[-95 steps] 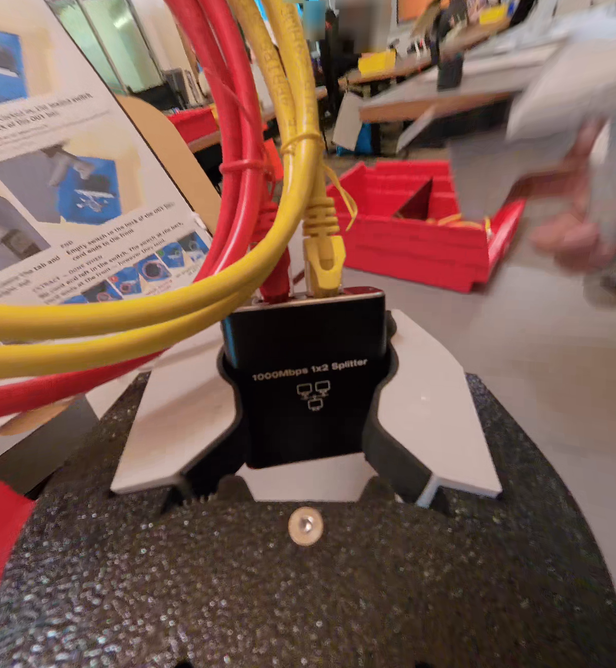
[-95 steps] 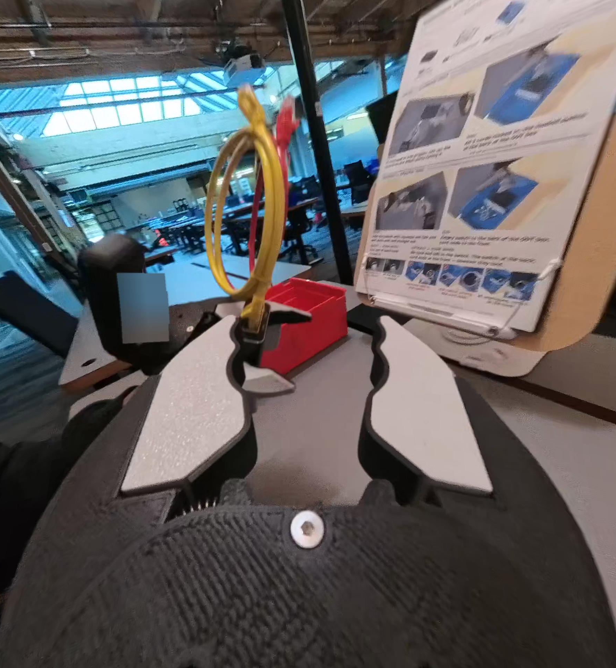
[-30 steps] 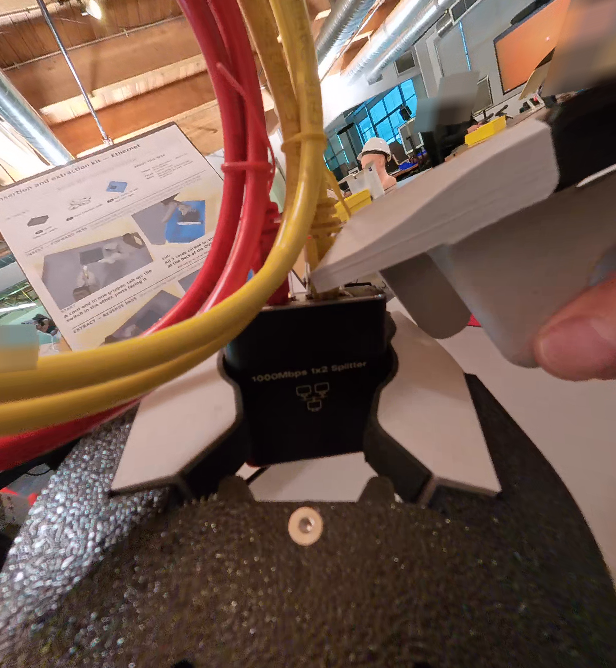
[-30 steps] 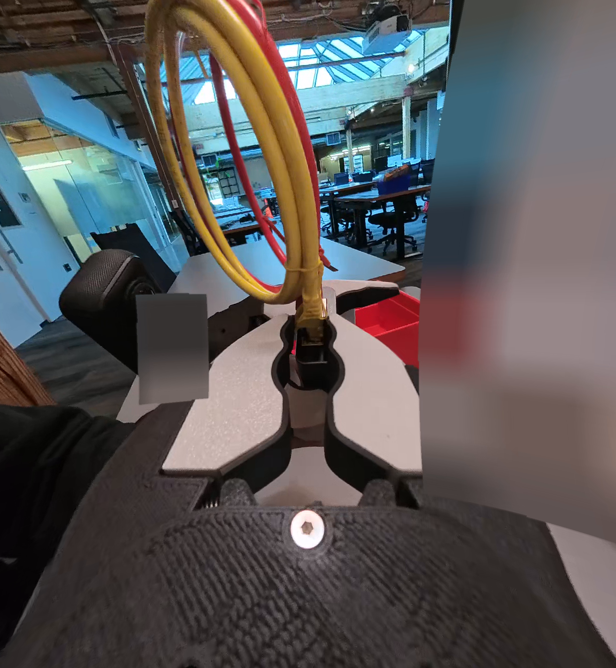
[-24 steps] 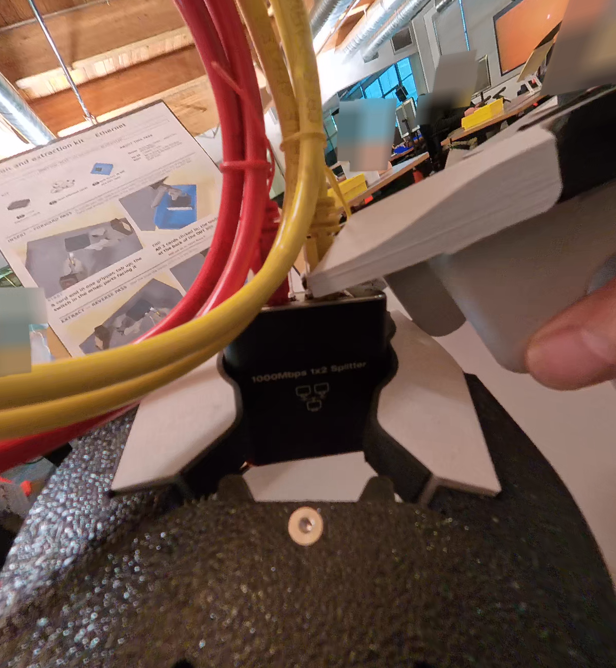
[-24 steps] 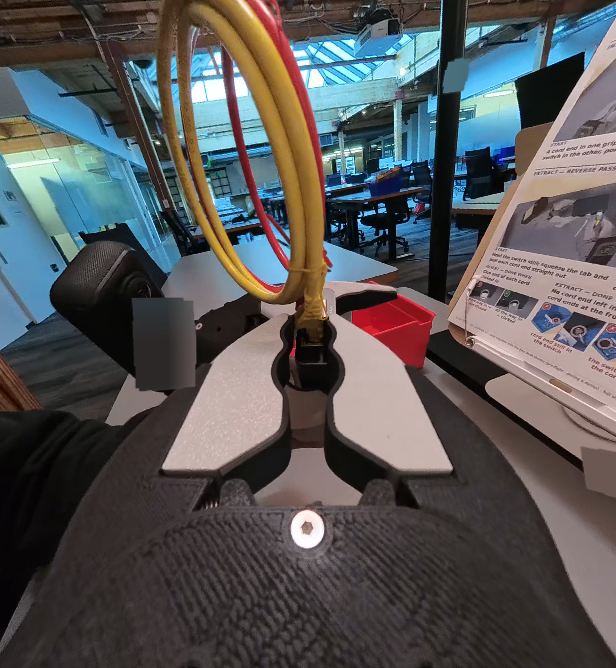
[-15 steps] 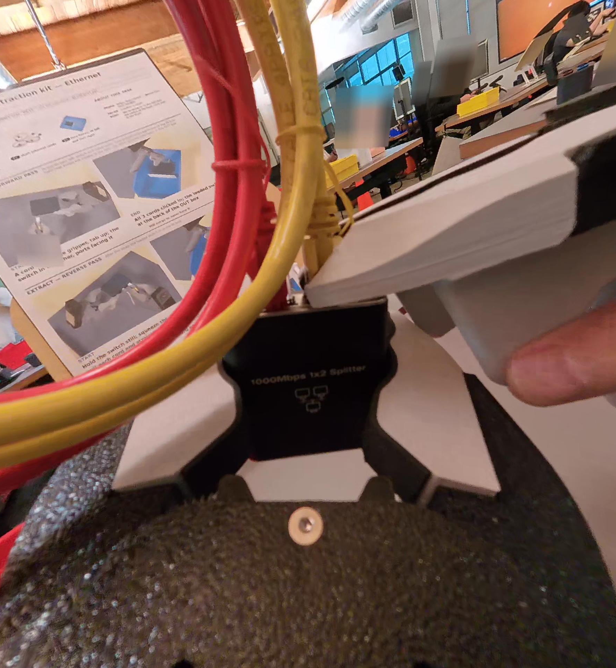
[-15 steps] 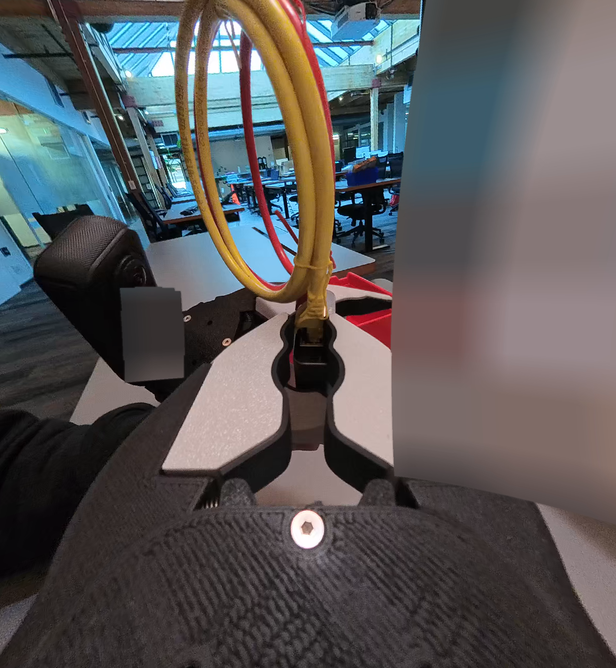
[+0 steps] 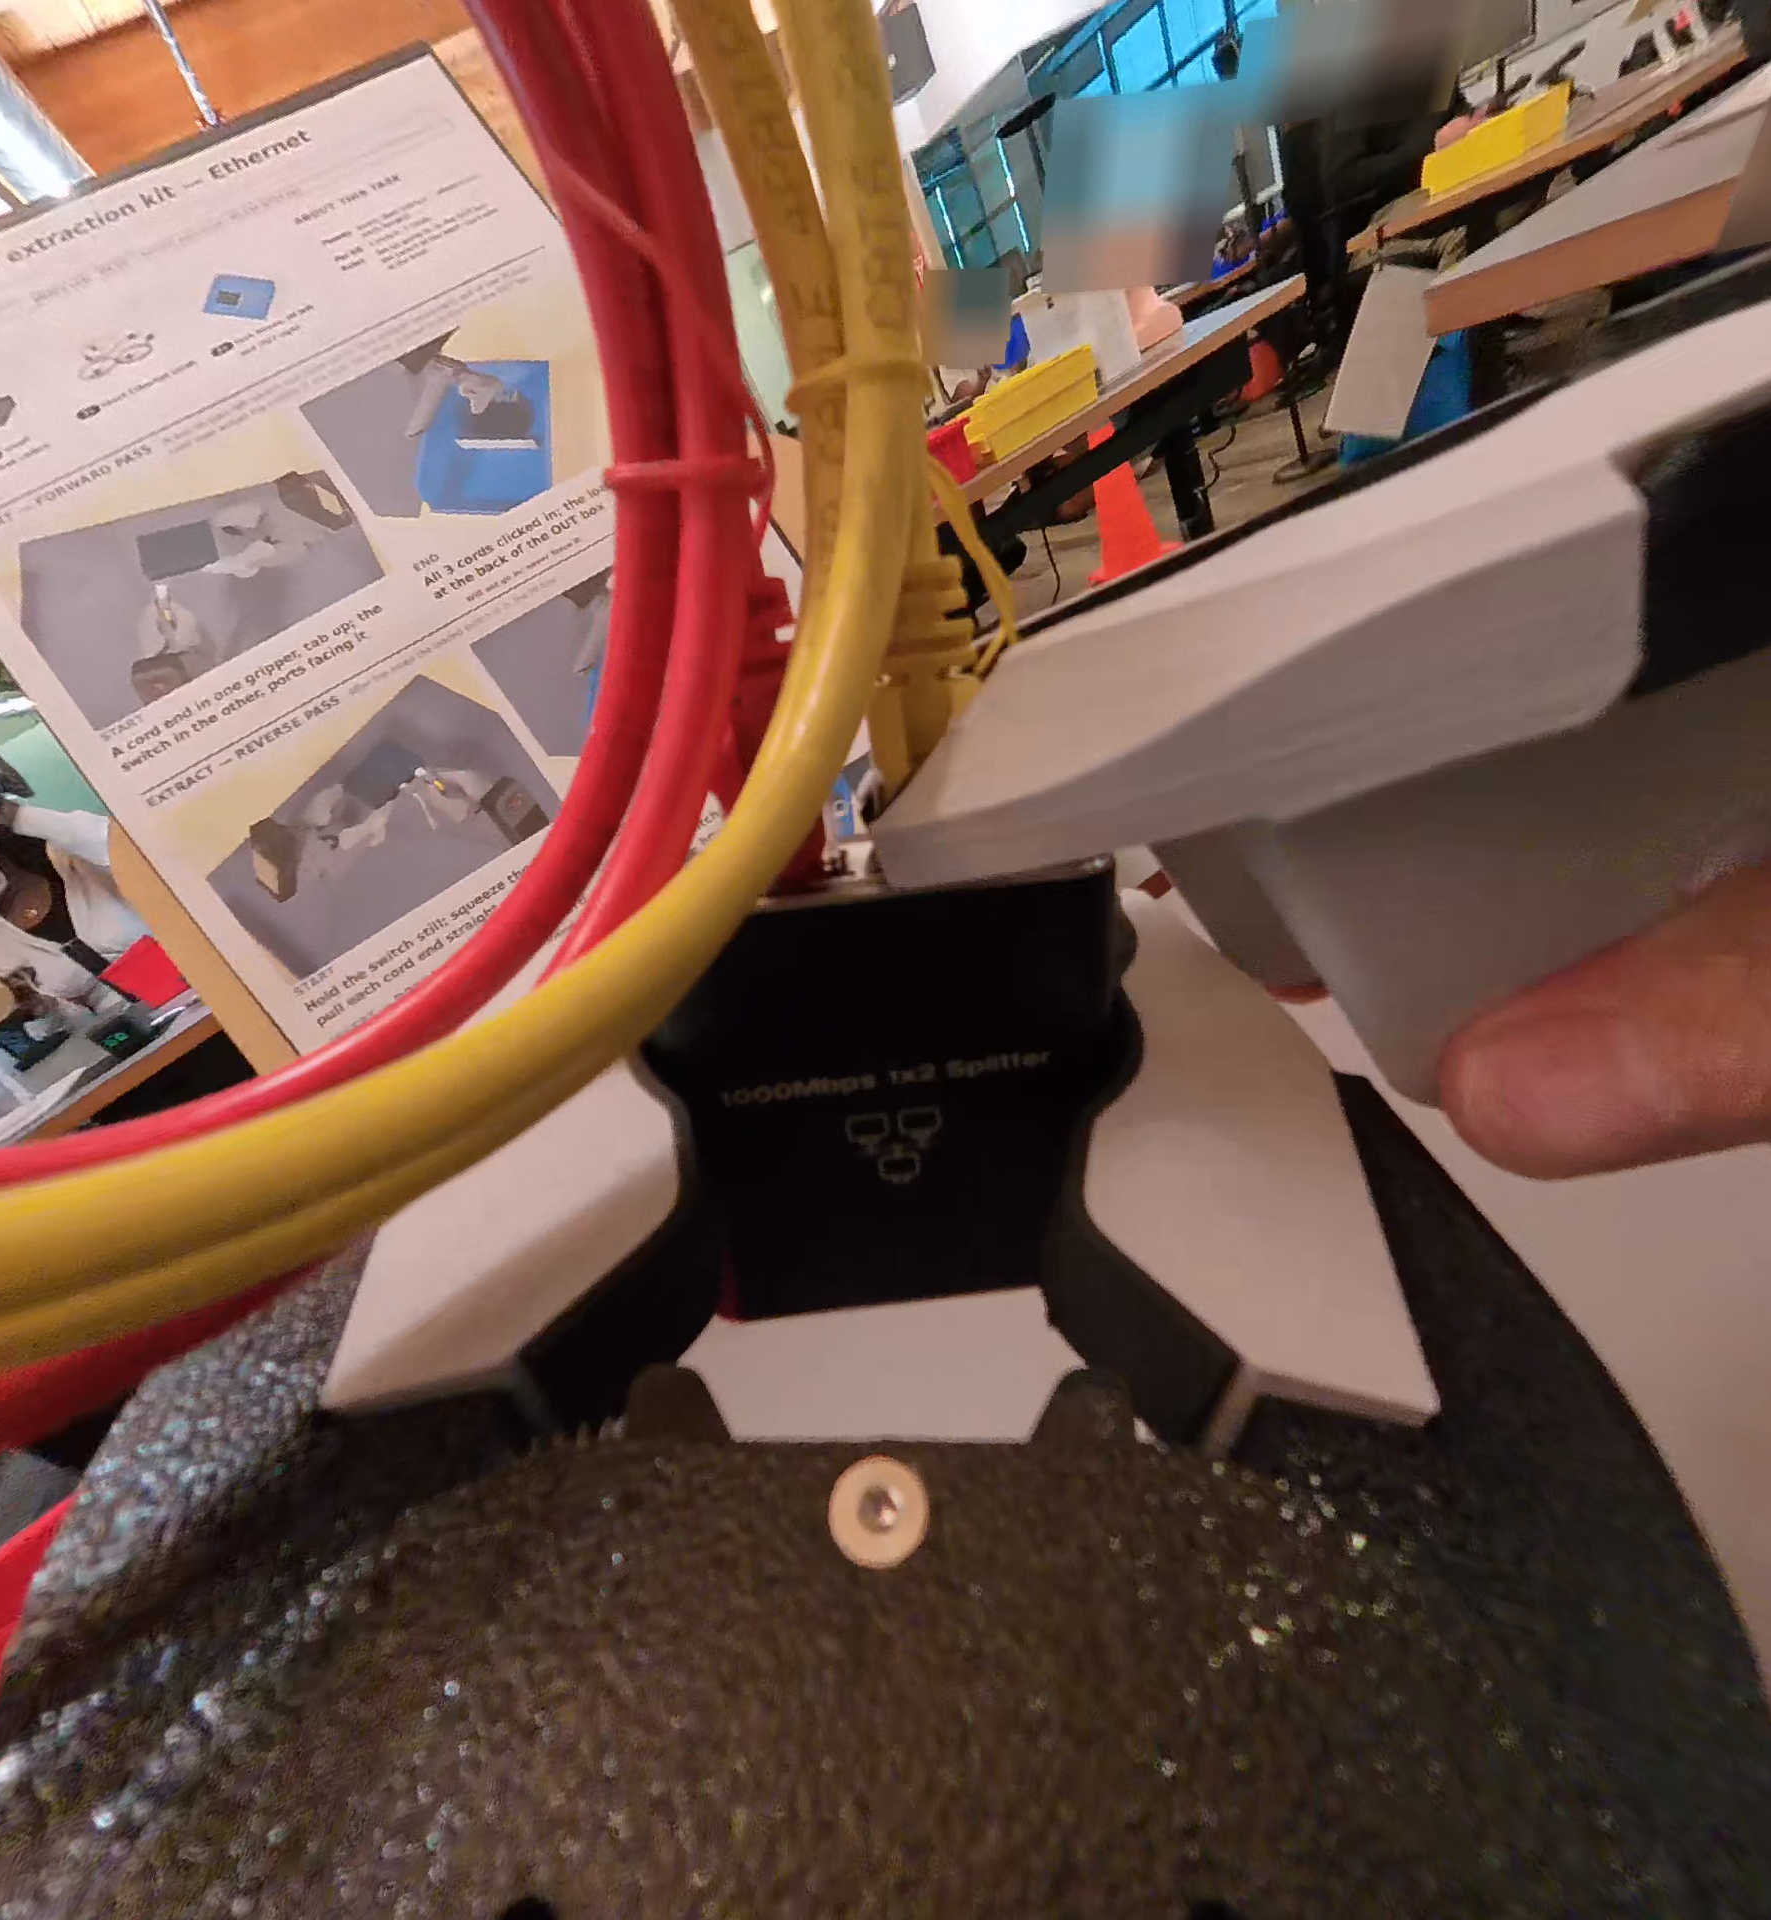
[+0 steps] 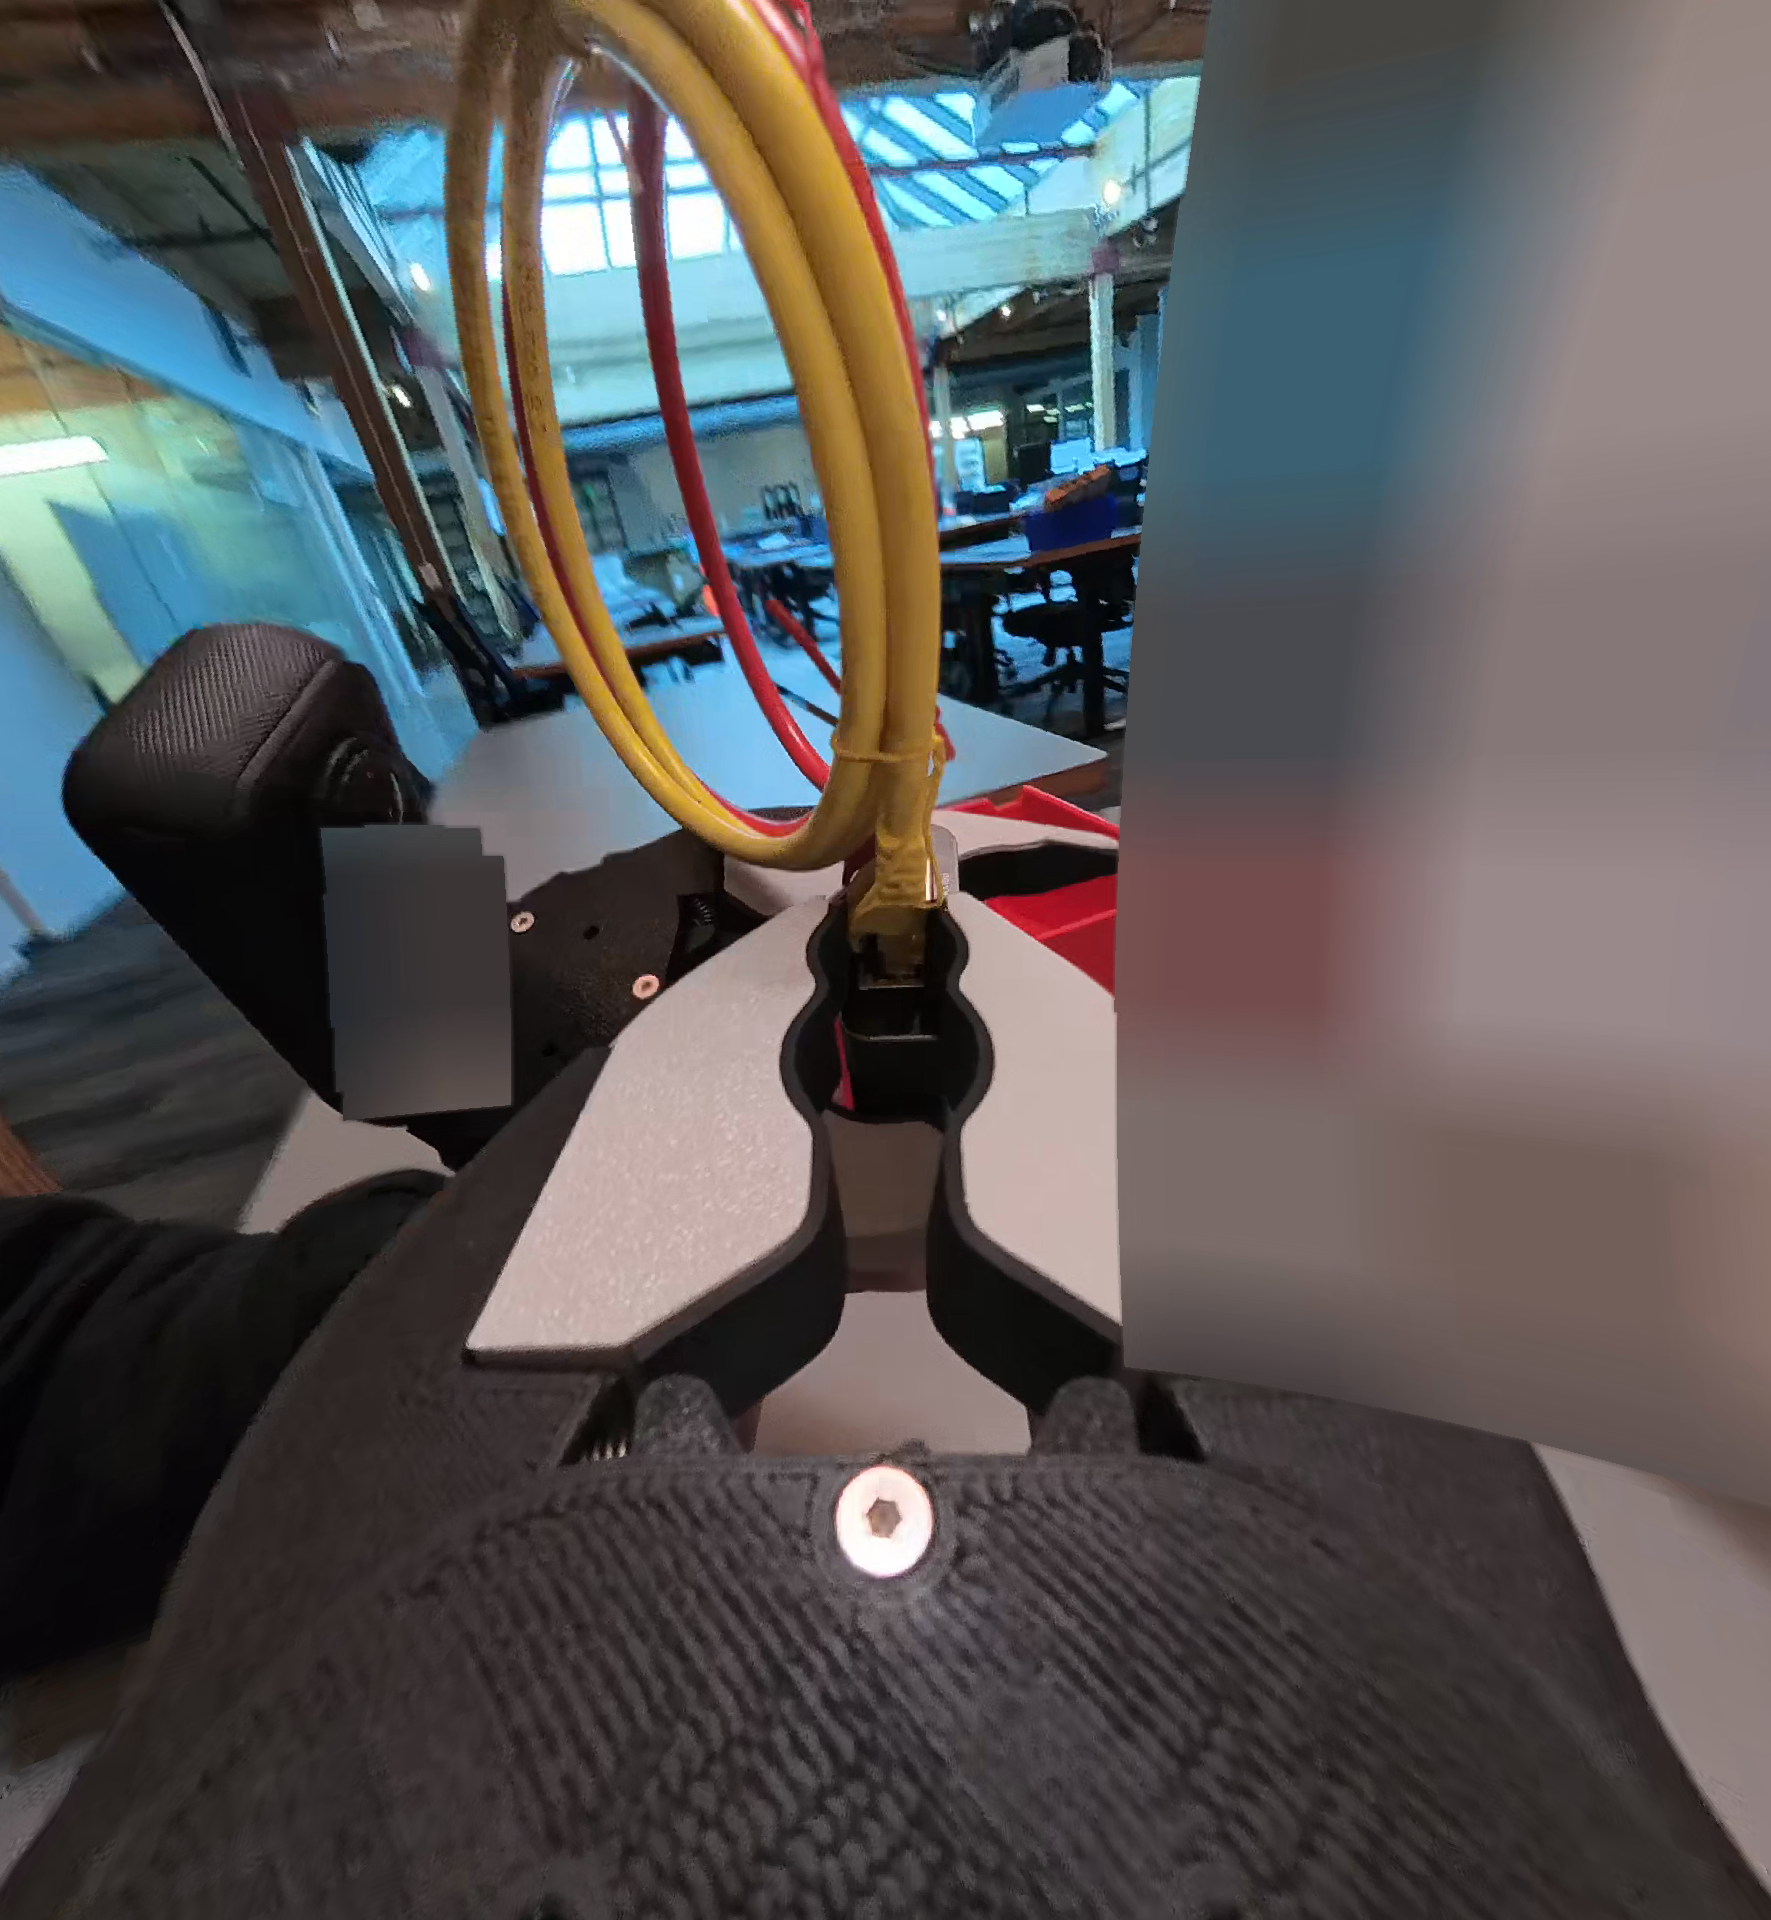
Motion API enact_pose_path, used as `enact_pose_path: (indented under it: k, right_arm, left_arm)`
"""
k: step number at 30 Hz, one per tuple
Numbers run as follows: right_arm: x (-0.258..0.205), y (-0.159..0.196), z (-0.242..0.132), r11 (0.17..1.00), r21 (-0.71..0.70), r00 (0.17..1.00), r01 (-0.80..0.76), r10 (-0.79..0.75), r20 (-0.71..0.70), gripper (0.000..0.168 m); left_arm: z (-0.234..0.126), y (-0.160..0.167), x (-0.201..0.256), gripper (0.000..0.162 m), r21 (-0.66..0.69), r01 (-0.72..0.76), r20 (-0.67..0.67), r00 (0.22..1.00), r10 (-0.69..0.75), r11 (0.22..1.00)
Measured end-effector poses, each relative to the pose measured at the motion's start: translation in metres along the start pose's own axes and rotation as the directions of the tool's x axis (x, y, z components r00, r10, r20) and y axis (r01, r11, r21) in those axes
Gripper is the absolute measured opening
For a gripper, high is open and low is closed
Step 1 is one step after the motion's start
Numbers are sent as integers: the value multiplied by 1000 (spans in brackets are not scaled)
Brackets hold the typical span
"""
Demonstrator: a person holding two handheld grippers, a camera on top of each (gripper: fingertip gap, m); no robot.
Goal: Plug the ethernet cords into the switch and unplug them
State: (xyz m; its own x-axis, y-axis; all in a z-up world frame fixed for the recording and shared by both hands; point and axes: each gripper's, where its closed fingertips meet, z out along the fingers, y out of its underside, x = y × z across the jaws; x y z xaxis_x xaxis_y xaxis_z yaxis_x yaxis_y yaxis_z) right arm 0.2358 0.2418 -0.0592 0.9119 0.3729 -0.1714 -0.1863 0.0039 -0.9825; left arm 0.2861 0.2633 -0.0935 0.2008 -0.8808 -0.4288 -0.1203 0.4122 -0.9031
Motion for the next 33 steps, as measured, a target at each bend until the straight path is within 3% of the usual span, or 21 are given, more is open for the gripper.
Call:
enact_pose_path:
  k: [1, 4, 12, 21, 28, 33]
  right_arm:
    - [1, 0, 0, 999, 19, 999, -47, 46, 21, 15]
    - [4, 1, 0, 992, 55, 992, -117, 114, 55, 15]
    - [9, 3, -2, 997, 28, 998, -68, 67, 12, 14]
    - [4, -2, 2, 971, 114, 973, -212, 199, 117, 15]
    - [14, 5, 0, 999, 37, 999, -34, 35, -7, 14]
    - [12, 3, 0, 993, 72, 995, -94, 92, 34, 14]
  left_arm:
    - [0, 1, -1, 77, -12, -16, 2, 1000, 16, 1000]
    - [0, 4, -2, 77, -51, -45, 4, 999, 45, 998]
    - [2, 8, 6, 77, -79, 28, -79, 996, -34, 996]
    - [-2, 3, -13, 77, -54, -147, 87, 985, 152, 988]
    - [3, 15, 8, 77, -135, 53, -112, 991, -68, 989]
    - [3, 13, 0, 78, -103, -43, -43, 998, 39, 994]
